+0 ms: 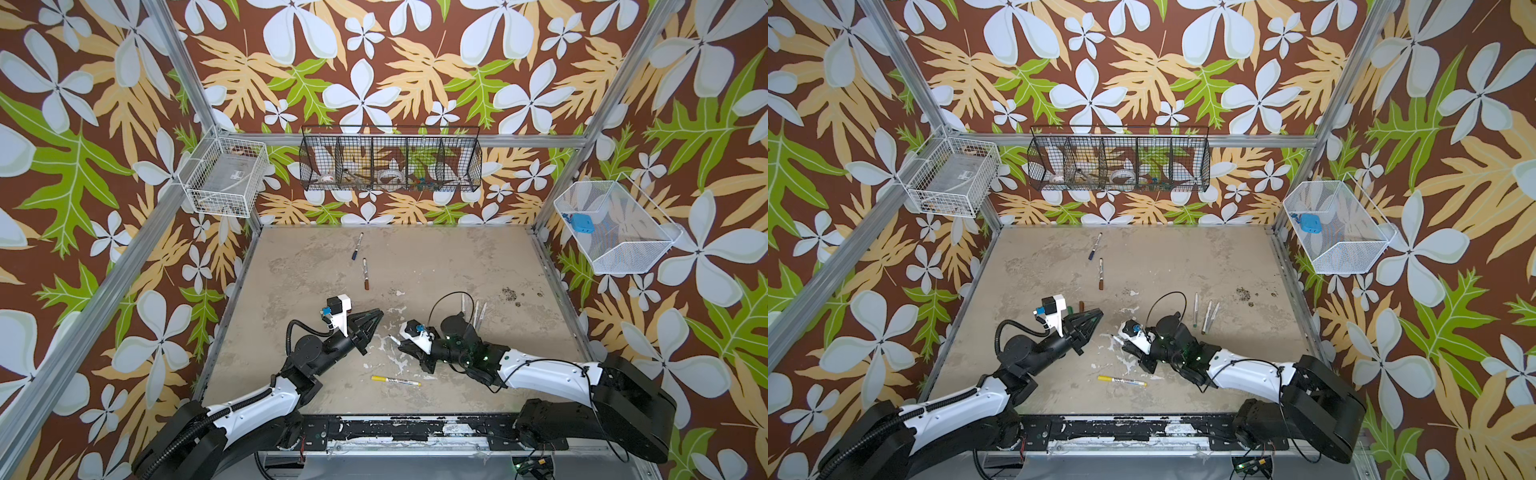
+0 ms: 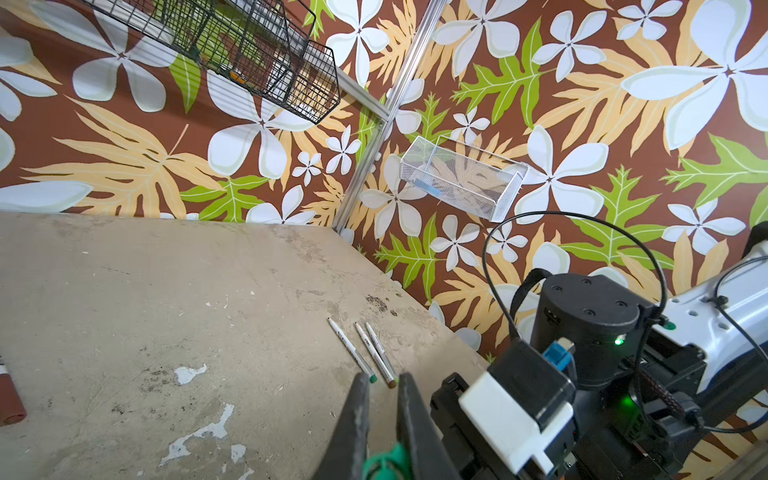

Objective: Open the pen caps
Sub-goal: 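Pull the grippers apart, left gripper drawing the dark-green cap off, then lower the uncapped marker with the right gripper while the left sets down the dark-green cap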

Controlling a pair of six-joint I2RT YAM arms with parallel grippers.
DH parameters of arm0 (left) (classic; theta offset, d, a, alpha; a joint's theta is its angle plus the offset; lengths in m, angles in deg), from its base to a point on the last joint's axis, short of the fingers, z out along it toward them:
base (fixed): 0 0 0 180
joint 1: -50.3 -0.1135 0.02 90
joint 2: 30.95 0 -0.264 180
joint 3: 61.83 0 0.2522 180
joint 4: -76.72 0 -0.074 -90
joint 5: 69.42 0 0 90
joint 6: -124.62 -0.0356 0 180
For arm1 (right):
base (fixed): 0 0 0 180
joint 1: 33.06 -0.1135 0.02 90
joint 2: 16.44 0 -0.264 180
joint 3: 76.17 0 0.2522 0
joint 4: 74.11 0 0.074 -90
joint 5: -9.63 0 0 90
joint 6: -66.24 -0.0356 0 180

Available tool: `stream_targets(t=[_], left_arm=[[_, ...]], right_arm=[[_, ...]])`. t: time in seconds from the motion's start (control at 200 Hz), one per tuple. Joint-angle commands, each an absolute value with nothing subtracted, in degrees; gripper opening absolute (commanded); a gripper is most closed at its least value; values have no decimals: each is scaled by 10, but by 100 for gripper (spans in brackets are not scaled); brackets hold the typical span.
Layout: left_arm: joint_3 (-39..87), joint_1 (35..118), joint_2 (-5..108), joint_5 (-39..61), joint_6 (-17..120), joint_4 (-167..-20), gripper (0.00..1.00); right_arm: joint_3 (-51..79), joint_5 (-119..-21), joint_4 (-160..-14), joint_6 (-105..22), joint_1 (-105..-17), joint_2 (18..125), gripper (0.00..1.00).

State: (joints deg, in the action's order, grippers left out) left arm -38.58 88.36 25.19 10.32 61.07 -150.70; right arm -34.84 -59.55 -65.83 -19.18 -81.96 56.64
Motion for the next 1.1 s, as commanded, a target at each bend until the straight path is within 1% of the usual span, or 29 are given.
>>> stream_targets(t=[0.0,0.17,0.225,0.41,0.49,0.611,0.706,0.926,1.096], left_arm=[[-368,883,250,170,596,-1460,0],[-324,883,269,361,611,-1307,0],[-312,883,280,395,616,-1275,0],[-253,878,345,474,644,-1165,0],[-229,859,380,475,660,-1129,0],[-220,821,421,439,683,-1116,0],[-214,801,444,432,690,-1109,0],[-196,760,495,403,699,-1095,0],[-180,743,526,403,697,-1080,0]], right_arm=[[-355,-625,-630,-219,-815,551,0],[-355,-735,-626,-254,-807,540,0],[-353,-773,-629,-276,-796,541,0],[-355,-813,-647,-348,-724,540,0],[-355,-832,-661,-378,-692,543,0],[-366,-814,-658,-425,-635,544,0],[-371,-815,-661,-445,-607,546,0],[-340,-828,-697,-452,-595,592,0],[-306,-833,-724,-457,-592,645,1]])
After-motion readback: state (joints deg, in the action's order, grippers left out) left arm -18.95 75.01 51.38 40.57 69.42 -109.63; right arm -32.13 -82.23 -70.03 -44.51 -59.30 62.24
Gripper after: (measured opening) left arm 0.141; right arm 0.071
